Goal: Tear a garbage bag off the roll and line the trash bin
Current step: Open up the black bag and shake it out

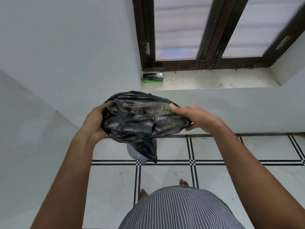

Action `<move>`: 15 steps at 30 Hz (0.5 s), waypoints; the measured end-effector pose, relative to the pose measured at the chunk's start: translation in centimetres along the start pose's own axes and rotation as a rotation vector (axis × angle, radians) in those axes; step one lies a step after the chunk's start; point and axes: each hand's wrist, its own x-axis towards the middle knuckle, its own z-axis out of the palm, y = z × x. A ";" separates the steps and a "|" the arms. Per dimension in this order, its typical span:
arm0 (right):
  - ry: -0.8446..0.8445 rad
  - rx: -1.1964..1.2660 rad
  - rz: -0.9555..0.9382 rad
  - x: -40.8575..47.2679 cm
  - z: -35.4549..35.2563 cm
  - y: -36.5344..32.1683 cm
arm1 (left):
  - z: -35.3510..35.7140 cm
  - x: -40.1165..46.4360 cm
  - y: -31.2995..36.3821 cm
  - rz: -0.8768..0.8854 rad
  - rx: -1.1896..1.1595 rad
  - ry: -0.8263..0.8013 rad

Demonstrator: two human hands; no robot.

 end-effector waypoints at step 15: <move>0.127 0.422 -0.258 -0.1 3.7 -3.8 | 1.7 -0.8 -0.6 0.002 0.974 -0.172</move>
